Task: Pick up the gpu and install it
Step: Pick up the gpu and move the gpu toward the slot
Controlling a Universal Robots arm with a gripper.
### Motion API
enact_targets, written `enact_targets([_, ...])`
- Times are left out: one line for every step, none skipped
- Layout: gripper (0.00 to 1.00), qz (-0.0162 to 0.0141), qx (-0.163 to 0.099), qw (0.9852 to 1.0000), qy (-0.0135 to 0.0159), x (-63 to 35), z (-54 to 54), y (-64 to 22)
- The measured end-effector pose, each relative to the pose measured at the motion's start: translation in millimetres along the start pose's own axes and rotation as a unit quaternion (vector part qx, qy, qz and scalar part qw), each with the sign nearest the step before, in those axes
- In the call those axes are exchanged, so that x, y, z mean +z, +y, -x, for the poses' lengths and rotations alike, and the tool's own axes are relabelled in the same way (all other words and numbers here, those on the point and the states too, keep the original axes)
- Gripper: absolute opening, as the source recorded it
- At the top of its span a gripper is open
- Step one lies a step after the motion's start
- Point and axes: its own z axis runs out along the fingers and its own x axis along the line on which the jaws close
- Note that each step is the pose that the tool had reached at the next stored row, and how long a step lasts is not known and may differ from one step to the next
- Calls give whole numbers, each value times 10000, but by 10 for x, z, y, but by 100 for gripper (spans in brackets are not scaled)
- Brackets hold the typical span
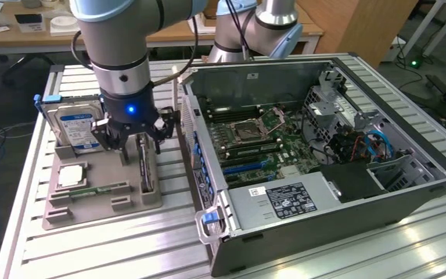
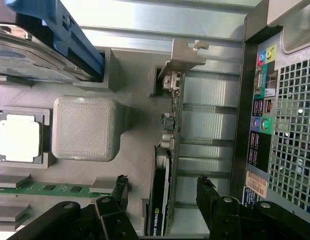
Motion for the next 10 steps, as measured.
enact_targets([66, 0, 0, 10000, 0, 16, -1, -1])
enact_targets([66, 0, 0, 10000, 0, 34, -2, -1])
enact_targets([66, 0, 0, 10000, 0, 51, -2, -2])
enact_targets([66, 0, 0, 10000, 0, 71, -3, -2])
enact_targets([66, 0, 0, 10000, 0, 89, -3, -2])
enact_targets([66, 0, 0, 10000, 0, 106, -5, -3])
enact_targets([66, 0, 0, 10000, 0, 125, -6, -3])
enact_targets([66, 0, 0, 10000, 0, 142, -7, -3])
enact_targets([66, 0, 0, 10000, 0, 161, -9, -3])
enact_targets([66, 0, 0, 10000, 0, 180, -12, -3])
